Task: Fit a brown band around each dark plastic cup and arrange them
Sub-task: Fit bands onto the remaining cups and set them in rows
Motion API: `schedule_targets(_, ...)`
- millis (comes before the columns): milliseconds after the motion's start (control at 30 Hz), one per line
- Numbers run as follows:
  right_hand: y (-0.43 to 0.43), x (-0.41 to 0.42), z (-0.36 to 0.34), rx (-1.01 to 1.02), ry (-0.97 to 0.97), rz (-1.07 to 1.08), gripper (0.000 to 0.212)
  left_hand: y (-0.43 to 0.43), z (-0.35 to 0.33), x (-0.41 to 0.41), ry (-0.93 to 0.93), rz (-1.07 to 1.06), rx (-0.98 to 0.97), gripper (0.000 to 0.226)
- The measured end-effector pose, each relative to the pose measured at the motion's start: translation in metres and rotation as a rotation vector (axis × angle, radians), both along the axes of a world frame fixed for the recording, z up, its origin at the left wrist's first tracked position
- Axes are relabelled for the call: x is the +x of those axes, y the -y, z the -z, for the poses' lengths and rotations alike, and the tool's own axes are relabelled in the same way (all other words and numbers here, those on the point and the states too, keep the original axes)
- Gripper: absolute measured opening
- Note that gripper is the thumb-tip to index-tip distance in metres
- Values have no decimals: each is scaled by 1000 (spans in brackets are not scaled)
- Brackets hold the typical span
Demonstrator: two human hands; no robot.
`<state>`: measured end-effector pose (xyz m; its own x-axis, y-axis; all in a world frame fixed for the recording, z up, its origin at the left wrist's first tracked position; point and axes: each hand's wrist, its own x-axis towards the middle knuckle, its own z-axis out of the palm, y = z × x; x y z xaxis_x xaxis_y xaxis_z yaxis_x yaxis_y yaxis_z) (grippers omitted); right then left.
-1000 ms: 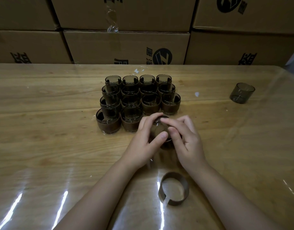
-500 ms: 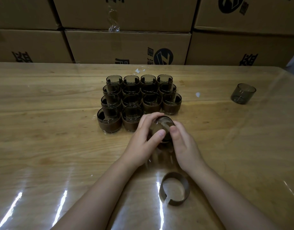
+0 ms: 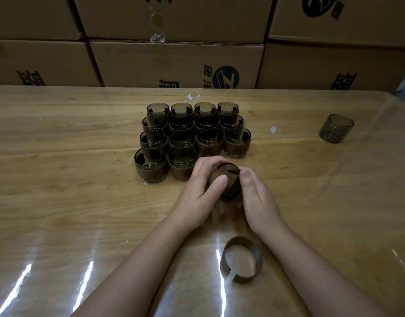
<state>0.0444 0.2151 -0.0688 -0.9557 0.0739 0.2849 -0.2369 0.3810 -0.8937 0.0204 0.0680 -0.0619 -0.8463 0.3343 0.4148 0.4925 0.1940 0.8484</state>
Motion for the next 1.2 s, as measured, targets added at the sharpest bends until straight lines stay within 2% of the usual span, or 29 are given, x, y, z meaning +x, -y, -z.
schedule_targets(100,-1,1,-1,10,4,18,43,0,1,-1,-1,-7,-7,31)
schedule_targets(433,1,1,-2,1,62,81,54,0,1,-1,20,-14,-39,31)
schedule_targets(700,5,1,-3,-19,84,133,45,1,0,-1,15,-32,-65,29)
schedule_targets(900,2,-5,0,-39,128,72,37,1,1,0,37,-20,-37,26)
schedule_targets(967,2,-6,0,-91,143,51,39,1,-1,-1,102,-5,25,26)
schedule_targets(1100,2,-8,0,-150,165,22,39,4,-7,-5,416,81,277,28)
schedule_targets(1200,1,-8,-4,-180,198,-6,39,12,-7,-9,519,186,413,33)
